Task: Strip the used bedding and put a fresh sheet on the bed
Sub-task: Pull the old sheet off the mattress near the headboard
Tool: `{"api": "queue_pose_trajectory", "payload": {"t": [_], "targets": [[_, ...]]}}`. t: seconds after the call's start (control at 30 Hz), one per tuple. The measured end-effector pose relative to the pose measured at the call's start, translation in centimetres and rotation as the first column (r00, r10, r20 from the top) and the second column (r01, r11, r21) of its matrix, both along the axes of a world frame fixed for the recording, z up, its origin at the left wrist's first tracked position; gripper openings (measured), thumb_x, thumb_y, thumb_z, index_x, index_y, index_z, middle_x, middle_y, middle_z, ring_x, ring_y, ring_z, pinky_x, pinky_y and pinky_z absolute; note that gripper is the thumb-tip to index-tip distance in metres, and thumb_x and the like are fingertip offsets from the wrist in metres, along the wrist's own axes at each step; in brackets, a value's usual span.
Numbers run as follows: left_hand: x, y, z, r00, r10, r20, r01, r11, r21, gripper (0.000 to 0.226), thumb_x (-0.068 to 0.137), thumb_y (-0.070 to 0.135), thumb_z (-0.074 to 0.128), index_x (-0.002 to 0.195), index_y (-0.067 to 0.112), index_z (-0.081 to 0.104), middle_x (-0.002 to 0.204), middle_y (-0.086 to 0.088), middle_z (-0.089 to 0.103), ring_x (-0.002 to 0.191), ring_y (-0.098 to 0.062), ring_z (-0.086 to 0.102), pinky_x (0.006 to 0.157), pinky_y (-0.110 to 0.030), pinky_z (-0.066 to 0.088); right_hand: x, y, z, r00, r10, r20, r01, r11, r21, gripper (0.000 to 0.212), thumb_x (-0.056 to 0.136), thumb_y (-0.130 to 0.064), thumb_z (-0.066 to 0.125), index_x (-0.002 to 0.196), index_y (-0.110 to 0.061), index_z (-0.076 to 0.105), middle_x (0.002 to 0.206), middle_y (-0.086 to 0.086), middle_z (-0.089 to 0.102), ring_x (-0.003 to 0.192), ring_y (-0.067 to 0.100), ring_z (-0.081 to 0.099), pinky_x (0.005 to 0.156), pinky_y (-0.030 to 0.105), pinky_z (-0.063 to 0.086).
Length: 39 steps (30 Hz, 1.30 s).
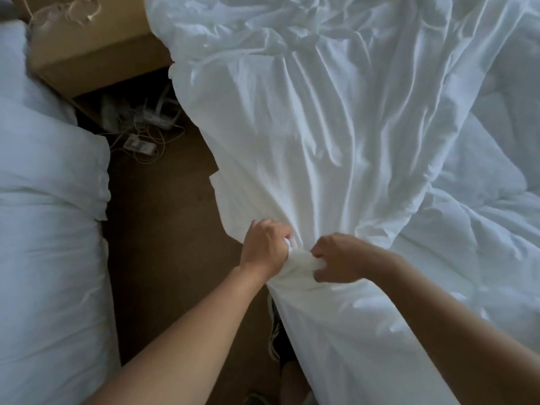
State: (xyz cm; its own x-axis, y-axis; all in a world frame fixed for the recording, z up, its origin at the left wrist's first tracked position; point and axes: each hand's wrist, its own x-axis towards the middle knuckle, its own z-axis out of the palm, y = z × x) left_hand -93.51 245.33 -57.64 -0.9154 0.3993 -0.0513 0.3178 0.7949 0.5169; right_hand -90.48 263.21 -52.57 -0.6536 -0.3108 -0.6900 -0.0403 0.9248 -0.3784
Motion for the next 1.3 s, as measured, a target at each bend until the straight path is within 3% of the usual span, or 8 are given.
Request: {"api": "queue_pose_trajectory", "payload": {"t": [0.1,0.2,0.43,0.57,0.77,0.93,1.17,1.3], "targets": [[-0.5,0.6,-0.3,0.977,0.050,0.206,-0.038,0.997,-0.061,0.014,0.070,0.004,0.045,0.061,0.007,0.056,0.067,-0.013,0.066,0.066,-0.030,0.057,0.062,-0.032,0.035,-6.4,-1.4,1.1,0.966,-0.252,-0.050,0.229,0.934,-0.275,0.032,0.086,-0.043,0.072,0.100,-0.015,0.075,0.105,0.005,0.070,0.083,0.010,0.057,0.068,0.015,0.046],[0.7,1.1,0.1,0.957,-0.018,0.289,0.003,0.999,0.052,0.012,0.060,0.004,0.040,0.054,0.004,0.051,0.055,-0.013,0.055,0.055,-0.031,0.049,0.051,-0.037,0.034,-12.0,-4.1,-1.0,0.716,-0.649,-0.259,0.612,0.761,-0.216,0.068,0.084,-0.060,0.070,0.125,-0.007,0.056,0.120,0.013,0.058,0.106,0.029,0.059,0.080,0.035,0.046],[-1.6,-3.1,-0.2,0.924,0.160,0.348,-0.268,0.920,0.288,0.019,0.086,0.008,0.046,0.075,0.018,0.058,0.071,0.012,0.059,0.068,-0.001,0.056,0.060,-0.011,0.040,-8.7,-6.1,-6.0,0.754,-0.524,-0.398,0.522,0.844,-0.122,0.049,0.106,-0.047,0.033,0.084,-0.017,0.064,0.080,0.013,0.062,0.081,0.039,0.060,0.066,0.036,0.038],[-5.4,-4.2,-1.2,0.804,0.418,0.423,-0.540,0.812,0.223,0.028,0.096,0.033,0.061,0.122,0.024,0.056,0.117,0.007,0.057,0.100,-0.010,0.059,0.086,-0.028,0.053,-3.0,-5.4,-5.2,0.685,-0.551,-0.476,0.509,0.830,-0.228,0.056,0.103,-0.043,0.049,0.053,-0.019,0.039,0.051,-0.005,0.036,0.052,0.028,0.042,0.059,0.032,0.033],[-7.5,-2.9,-2.1,0.511,0.312,0.801,-0.730,0.649,0.213,0.038,0.100,0.035,0.050,0.133,0.016,0.054,0.128,-0.004,0.062,0.110,-0.024,0.060,0.100,-0.040,0.049,-1.5,-4.9,-4.2,0.845,-0.390,-0.365,0.387,0.918,-0.083,0.048,0.105,-0.046,0.035,0.064,-0.023,0.045,0.060,-0.006,0.045,0.062,0.022,0.051,0.056,0.030,0.034],[-8.9,-1.6,-2.7,0.488,0.208,0.848,-0.750,0.597,0.285,0.049,0.100,0.046,0.044,0.138,0.017,0.054,0.128,-0.006,0.065,0.114,-0.027,0.062,0.099,-0.044,0.052,-4.3,-4.8,-1.6,0.930,-0.201,-0.307,0.242,0.965,0.101,0.042,0.103,-0.051,0.041,0.098,-0.015,0.063,0.079,0.002,0.047,0.086,0.031,0.059,0.070,0.035,0.044],[-8.5,0.6,-4.3,0.622,0.266,0.737,-0.557,0.811,0.177,0.065,0.088,0.073,0.052,0.108,0.014,0.070,0.105,-0.003,0.072,0.101,-0.027,0.066,0.089,-0.037,0.051,-20.1,-7.6,0.9,0.360,-0.639,-0.680,0.504,0.747,-0.434,0.029,0.095,-0.043,0.062,0.088,-0.014,0.065,0.086,-0.001,0.056,0.076,0.024,0.052,0.066,0.031,0.033],[-8.4,-0.7,-3.6,0.584,0.321,0.745,-0.668,0.712,0.217,0.070,0.063,0.093,0.056,0.092,0.030,0.068,0.089,0.015,0.071,0.086,-0.008,0.066,0.072,-0.023,0.049,-32.6,-6.9,-3.4,0.638,-0.574,-0.513,0.579,0.797,-0.173,0.087,0.077,-0.065,0.071,0.142,-0.015,0.043,0.139,0.010,0.052,0.130,0.032,0.050,0.100,0.039,0.042]]}}
